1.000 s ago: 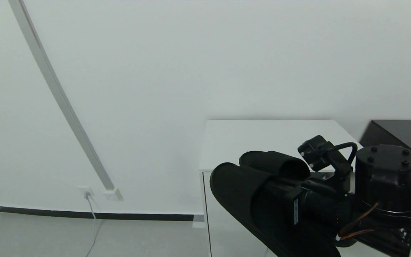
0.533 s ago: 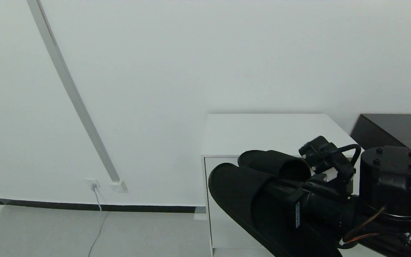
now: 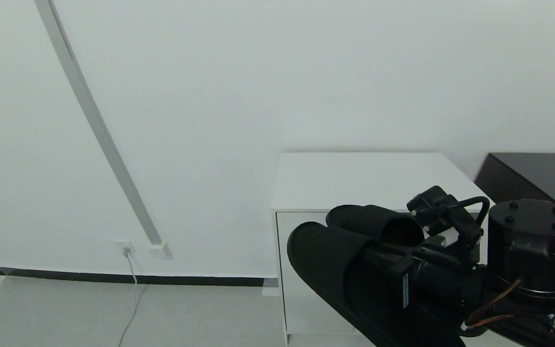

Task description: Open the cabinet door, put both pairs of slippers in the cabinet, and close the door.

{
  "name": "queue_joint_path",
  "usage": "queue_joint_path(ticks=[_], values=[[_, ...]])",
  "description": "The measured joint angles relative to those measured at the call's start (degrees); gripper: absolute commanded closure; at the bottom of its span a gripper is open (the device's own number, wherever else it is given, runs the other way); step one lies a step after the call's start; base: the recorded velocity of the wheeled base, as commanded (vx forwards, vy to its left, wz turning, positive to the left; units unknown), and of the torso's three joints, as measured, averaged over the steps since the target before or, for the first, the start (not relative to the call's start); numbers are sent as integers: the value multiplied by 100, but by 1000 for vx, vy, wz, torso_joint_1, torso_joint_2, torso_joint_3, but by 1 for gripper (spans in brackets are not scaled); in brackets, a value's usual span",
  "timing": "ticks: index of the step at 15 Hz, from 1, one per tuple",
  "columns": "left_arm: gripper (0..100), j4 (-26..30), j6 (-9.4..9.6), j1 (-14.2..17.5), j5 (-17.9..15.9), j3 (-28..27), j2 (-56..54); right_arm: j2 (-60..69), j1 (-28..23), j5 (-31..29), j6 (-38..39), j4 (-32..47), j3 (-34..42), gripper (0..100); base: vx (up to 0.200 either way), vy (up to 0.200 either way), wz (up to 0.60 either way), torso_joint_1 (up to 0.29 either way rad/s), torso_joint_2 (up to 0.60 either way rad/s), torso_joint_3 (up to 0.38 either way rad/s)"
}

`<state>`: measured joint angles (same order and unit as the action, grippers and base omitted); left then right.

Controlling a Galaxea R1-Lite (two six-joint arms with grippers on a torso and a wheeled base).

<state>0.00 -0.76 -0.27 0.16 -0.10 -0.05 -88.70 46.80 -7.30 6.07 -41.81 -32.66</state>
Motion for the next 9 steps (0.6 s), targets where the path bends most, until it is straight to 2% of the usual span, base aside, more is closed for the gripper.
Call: queue_joint_path(ticks=[2,9], values=[[100,0,0,5,0,0,0,-2,5,0,-2,0,-5,100,0,0,0,0,0,0],[100,0,7,5,-2,0,0,-9,-6,-2,-2,2,6,100,0,-200,0,2,2,0]])
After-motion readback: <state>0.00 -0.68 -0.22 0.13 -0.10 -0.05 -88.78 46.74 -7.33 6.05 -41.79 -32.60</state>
